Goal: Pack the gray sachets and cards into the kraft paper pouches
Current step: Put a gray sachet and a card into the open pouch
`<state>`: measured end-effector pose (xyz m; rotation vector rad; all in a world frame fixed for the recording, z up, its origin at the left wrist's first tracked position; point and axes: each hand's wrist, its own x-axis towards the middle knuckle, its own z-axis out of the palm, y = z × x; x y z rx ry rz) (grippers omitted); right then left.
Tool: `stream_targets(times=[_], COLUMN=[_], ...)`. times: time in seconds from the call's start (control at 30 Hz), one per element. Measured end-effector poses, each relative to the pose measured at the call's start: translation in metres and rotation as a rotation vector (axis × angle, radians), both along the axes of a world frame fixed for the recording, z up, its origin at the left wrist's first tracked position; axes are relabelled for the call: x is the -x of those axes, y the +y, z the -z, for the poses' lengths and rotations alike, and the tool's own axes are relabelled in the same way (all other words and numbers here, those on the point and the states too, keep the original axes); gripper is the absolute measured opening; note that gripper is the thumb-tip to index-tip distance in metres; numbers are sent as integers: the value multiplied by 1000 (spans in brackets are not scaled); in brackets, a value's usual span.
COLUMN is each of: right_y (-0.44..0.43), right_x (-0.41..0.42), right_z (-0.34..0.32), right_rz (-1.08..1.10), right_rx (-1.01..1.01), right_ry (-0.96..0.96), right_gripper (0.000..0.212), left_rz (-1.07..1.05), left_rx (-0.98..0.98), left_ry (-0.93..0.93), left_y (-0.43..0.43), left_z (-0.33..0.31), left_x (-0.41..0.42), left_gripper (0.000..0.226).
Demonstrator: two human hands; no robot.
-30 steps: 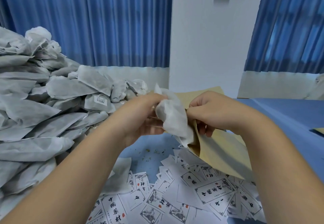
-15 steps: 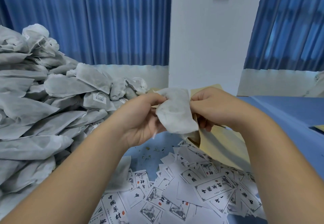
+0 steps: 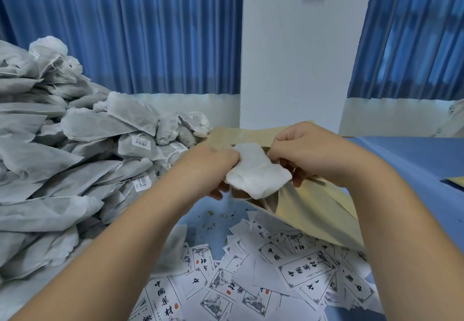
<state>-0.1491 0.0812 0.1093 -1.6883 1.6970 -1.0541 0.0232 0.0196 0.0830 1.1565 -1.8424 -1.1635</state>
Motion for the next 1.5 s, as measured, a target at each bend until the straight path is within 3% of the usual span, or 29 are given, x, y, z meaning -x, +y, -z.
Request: stream_targets(times=[0.2,0.3,0.43,0.53,0.77,0.83,0.9,0.97,1.03,1.13,1.2,1.27,1.33,1.4,1.5], right_y=[-5,-8,-8,-6,-5,-5,-5,-5,-5,-7,-9,-11,-12,-14,-16], right_x=[0,-7,-9,-8,-23,-27,-28,-26,-22,-17,-15,-14,-16,-18,-20], right_z=[3,6,5,2,1,0,1,0,0,1,3,5,7,8,10], right_rz=[17,-20,6,24,-73,-95,-75,-19,41,98,118,118,114,109,105], right_rx=[7,-10,25,49,64,71,83,105,122,107,86,66,52,42,32], right_ry=[18,34,54,46,24,31,50,62,74,120,157,188,206,227,260], right_gripper=[31,34,25,25,41,44,43,41,38,28,26,26,23,23,24], left_rz=[-173,-131,51,197,191,252,367,437,386,176,5,-192,-319,-365,-385], left_rx=[322,396,209,208,447,459,318,224,237,368,566,742,719,593,604], left_ry=[-373,-212,71,-15,-254,-289,-208,-103,-30,-2,-156,-561,-971,-1117,-1168], left_y=[-2,5,11,11,17,16,16,18,16,6,-8,-28,-47,-59,-72], left_z=[6,6,-5,-8,6,8,9,9,10,9,7,10,22,40,65], left_x=[-4,2,-1,-6,7,9,9,7,8,1,-15,-38,-61,-78,-89], left_gripper=[21,14,16,27,11,34,40,28,17,19,20,22,33,46,67])
